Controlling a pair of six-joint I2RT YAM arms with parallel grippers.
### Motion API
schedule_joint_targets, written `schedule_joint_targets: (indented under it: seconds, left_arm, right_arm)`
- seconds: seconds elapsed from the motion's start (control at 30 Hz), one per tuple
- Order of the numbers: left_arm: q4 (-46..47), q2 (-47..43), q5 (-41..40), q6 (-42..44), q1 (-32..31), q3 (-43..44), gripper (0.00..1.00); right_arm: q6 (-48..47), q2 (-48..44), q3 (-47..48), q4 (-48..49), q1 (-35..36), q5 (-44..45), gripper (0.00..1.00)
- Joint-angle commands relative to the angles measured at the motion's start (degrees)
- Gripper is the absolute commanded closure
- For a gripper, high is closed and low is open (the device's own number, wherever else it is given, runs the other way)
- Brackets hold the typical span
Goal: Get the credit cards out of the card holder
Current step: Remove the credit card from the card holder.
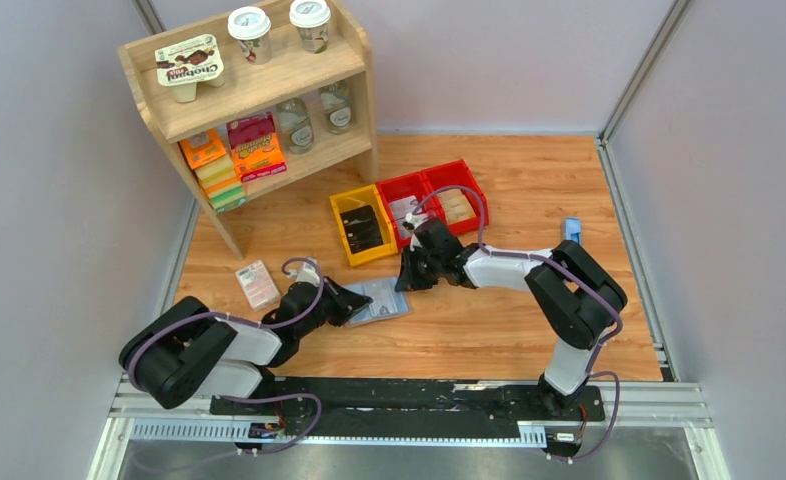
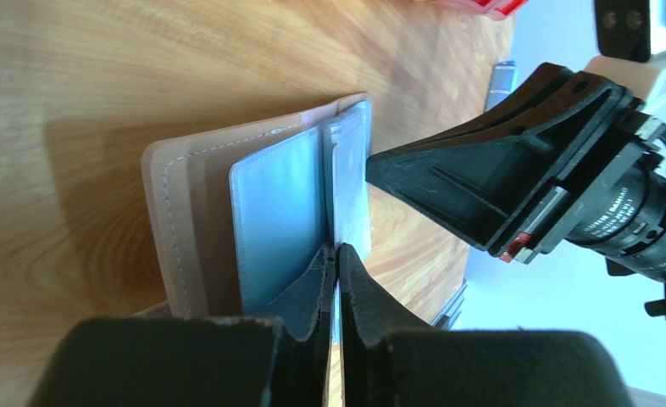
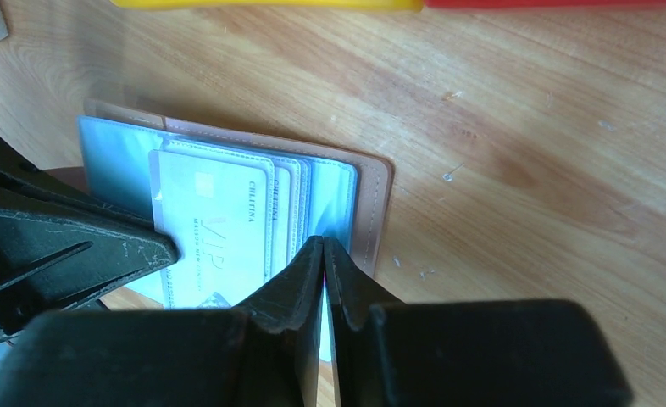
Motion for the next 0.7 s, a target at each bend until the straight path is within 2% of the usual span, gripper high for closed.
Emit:
schedule_joint_targets:
  seconds: [0.0,0.17,0.43,0.67]
  left_arm:
    - [-10.3,-5.1,-2.2,0.2,-0.1,-0.7,0.92]
    - [-24.4,-10.6,-4.2,-0.1,-0.1,0.5,0.91]
    - [-28.2,-17.5,-7.0,-0.8,-0.1,-1.5,0.89]
    - [-26.1,-16.8,-5.9,0.7,-0.1,-1.2,0.88]
  right_arm:
    - [-1.9,0.5,-1.3,-3.5,-0.5,3.1,0.87]
    - [-1.9,-0.5,-0.8,-3.8,-0.4,3.1,0.86]
    - [-1.8,-1.7,-0.4,-3.6,-0.4,2.2,0.84]
    - [-1.1,-6.6,1.2,-1.8,1.4,-1.3,0.79]
